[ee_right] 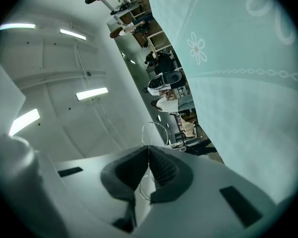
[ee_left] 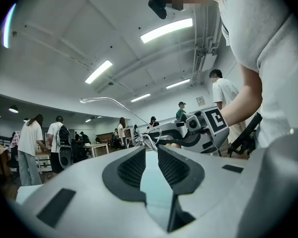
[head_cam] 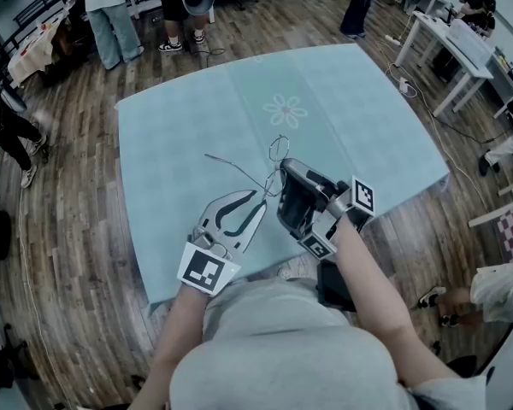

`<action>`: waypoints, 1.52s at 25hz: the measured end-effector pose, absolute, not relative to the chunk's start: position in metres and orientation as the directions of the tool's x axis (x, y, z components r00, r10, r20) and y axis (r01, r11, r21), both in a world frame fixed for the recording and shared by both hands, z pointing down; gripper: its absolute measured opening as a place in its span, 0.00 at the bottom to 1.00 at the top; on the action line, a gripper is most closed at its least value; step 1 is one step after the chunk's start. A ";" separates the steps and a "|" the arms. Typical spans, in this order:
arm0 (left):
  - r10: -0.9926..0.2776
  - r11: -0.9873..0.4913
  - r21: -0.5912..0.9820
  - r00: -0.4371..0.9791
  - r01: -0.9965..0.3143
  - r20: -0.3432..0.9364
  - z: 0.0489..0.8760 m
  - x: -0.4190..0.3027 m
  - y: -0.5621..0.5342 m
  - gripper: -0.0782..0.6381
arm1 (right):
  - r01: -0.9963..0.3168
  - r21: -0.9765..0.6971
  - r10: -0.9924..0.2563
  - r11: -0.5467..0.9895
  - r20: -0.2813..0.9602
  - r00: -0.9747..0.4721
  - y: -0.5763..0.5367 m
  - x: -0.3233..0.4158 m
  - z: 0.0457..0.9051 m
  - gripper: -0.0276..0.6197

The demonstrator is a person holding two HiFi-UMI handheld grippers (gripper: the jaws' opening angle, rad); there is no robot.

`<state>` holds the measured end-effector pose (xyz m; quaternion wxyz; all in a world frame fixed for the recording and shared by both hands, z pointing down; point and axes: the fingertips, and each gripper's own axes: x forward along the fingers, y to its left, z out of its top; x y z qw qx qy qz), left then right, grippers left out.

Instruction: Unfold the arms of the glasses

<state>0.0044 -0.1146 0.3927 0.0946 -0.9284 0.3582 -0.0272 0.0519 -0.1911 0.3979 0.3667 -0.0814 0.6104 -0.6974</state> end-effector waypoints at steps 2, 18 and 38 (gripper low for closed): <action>-0.676 -0.720 -0.196 0.736 -0.666 -0.016 0.392 0.005 -0.116 0.22 | 0.418 -0.908 -0.610 0.011 -0.337 -0.717 -0.192 0.053 0.397 0.06; -0.706 -0.694 -0.165 0.707 -0.701 -0.035 0.387 -0.010 -0.121 0.16 | 0.405 -0.914 -0.587 -0.007 -0.324 -0.742 -0.191 0.053 0.397 0.06; -0.718 -0.685 -0.104 0.693 -0.721 -0.072 0.381 -0.046 -0.132 0.14 | 0.359 -0.933 -0.499 0.005 -0.314 -0.808 -0.184 0.047 0.399 0.06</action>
